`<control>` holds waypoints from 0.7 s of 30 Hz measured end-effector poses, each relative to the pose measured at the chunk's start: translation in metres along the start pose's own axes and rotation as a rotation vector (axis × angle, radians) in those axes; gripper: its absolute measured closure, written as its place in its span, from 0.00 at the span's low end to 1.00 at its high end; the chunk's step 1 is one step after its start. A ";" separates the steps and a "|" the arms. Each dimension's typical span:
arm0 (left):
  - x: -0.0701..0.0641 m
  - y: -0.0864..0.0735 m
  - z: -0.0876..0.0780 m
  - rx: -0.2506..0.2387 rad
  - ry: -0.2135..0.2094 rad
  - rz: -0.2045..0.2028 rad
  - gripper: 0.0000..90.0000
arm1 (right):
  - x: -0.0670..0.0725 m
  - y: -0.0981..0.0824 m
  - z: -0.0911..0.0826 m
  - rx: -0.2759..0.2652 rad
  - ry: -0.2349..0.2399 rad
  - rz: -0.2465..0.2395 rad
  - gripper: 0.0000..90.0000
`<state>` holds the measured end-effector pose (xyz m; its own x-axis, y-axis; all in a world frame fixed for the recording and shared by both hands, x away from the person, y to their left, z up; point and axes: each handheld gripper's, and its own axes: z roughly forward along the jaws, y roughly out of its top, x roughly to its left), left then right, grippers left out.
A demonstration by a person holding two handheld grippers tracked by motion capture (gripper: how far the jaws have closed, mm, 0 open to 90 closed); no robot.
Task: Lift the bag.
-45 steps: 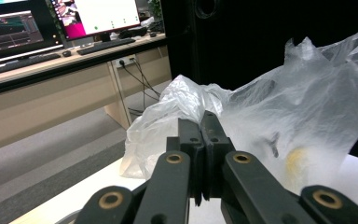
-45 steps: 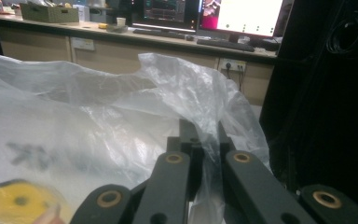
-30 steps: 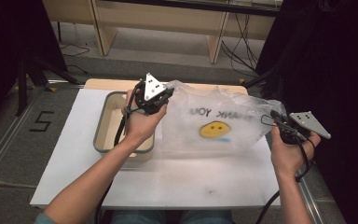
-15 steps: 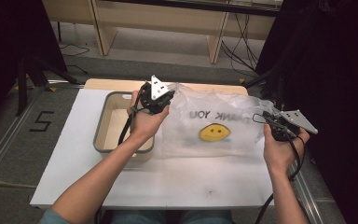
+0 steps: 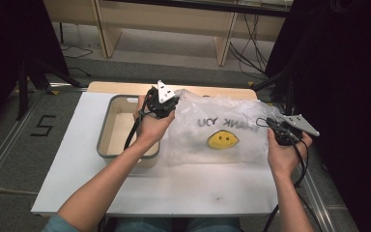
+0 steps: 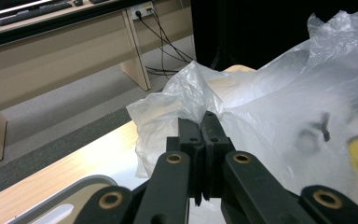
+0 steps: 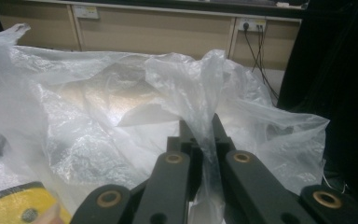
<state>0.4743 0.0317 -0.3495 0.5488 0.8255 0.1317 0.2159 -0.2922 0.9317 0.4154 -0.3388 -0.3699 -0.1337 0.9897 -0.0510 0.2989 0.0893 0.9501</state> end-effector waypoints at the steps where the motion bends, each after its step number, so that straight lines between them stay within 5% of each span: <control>1: 0.000 -0.001 0.001 0.005 0.000 0.007 0.99 | 0.000 -0.001 0.001 0.002 -0.001 0.000 1.00; 21: 0.000 -0.008 0.014 0.062 0.005 0.000 0.99 | 0.000 -0.010 0.012 0.054 0.013 0.006 1.00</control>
<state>0.4842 0.0272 -0.3621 0.5447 0.8280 0.1333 0.2657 -0.3211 0.9090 0.4235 -0.3379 -0.3825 -0.1440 0.9887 -0.0414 0.3498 0.0900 0.9325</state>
